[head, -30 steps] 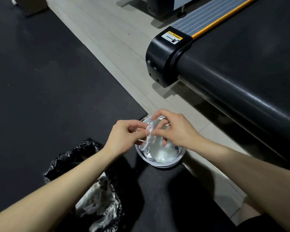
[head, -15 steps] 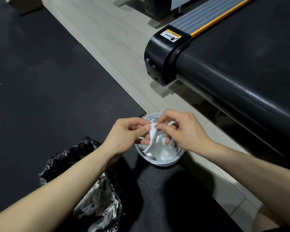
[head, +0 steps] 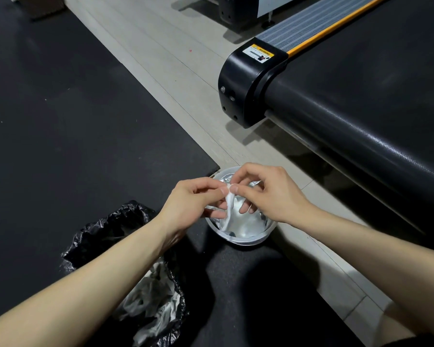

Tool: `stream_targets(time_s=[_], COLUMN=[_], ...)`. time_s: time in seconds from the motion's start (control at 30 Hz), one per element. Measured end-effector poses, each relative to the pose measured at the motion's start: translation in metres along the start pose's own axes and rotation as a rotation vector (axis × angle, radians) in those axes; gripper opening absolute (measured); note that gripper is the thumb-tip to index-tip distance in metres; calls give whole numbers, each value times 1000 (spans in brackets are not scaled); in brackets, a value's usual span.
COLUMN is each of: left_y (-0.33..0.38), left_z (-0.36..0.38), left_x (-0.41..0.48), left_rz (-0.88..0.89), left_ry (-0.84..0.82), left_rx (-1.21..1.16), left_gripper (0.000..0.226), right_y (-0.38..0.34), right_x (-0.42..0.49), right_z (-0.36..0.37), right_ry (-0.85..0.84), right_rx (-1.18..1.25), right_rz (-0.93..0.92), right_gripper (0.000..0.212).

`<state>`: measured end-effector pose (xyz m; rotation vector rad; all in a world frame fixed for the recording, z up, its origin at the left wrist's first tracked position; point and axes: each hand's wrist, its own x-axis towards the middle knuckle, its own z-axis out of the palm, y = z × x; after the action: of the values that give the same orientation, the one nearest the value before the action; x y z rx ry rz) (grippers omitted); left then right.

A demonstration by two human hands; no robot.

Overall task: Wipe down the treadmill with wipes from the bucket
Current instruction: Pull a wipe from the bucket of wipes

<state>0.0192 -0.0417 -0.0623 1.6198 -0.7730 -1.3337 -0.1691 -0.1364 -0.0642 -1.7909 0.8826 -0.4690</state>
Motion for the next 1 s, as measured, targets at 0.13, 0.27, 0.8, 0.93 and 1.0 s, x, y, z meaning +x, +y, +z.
stream_targets(time_s=[0.13,0.27,0.8,0.93,1.0], left_y=[-5,-7,-10,-13,-12], left_z=[-1,-1,-16,-23,-31], left_x=[3,4,13,18,21], left_rz=[-19,-26,127,54,60], left_ry=[22,35,297,372,437], left_rx=[-15,-19,515,447,479], left_gripper=[12,9,24,10,19], right_y=[-2,-2,-1,6,12], right_x=[-1,-3,-1,1,3], right_z=[1,-1,-7,-9,-13], right_ry=[-1,16,81,100,135], right_rx=[-79,-113,-229,-282,-350], right_rz=[18,3,82,119,151], right_gripper=[8,10,25,18,18])
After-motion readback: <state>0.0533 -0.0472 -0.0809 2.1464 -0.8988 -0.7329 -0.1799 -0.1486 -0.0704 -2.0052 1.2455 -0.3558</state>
